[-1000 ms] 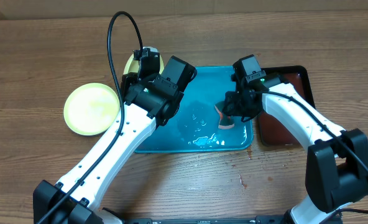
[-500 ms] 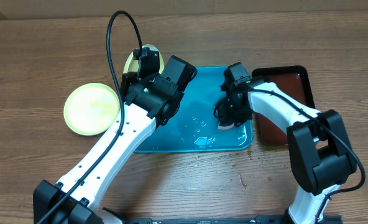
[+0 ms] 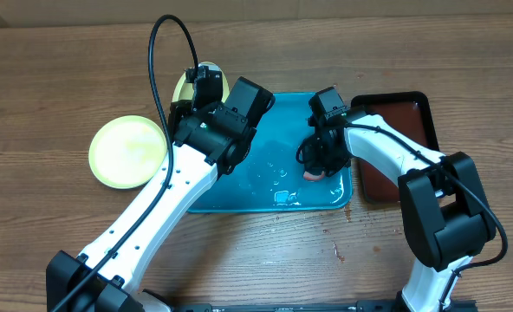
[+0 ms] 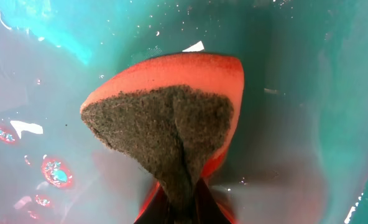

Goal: Clean dirty plates on tray and stack at the side

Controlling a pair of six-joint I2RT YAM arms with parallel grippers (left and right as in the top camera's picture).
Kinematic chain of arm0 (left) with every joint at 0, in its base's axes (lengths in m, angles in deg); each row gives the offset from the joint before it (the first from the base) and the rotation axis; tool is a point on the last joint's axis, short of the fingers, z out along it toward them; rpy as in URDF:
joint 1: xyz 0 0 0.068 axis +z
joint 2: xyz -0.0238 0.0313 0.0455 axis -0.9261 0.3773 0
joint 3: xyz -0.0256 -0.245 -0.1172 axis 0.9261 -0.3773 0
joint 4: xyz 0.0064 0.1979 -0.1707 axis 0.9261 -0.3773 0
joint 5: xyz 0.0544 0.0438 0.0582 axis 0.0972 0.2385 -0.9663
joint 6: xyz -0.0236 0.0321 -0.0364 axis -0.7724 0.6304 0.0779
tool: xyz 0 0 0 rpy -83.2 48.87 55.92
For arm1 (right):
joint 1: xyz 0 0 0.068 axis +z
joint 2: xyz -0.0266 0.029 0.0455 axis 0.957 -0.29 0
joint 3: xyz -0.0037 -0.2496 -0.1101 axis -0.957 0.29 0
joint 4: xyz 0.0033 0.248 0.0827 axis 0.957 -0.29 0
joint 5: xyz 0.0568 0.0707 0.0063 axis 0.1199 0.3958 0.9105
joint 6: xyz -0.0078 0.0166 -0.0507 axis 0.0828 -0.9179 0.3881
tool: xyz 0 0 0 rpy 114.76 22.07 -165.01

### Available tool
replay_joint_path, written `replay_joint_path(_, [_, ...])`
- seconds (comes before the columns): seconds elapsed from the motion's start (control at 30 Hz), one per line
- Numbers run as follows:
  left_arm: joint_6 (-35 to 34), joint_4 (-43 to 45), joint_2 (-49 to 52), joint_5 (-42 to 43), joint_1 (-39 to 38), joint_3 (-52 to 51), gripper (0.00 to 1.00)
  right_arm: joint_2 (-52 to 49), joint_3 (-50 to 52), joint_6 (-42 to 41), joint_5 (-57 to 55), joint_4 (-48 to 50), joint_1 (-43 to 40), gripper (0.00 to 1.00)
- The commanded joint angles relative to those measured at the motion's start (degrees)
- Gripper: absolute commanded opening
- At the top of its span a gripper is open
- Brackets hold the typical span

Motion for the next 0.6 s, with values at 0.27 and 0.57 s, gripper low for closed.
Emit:
replay_joint_path(0.27, [-0.31, 3.19, -0.61, -15.96, -3.67, 0.83, 0.04, -2.58, -0.13, -1.75, 0.02, 1.11, 0.79, 0.04])
replay_joint_path(0.57, [13.27, 16.24, -0.59, -28.87, -8.92, 0.83, 0.04, -2.58, -0.13, -2.38, 0.02, 1.33, 0.79, 0.04])
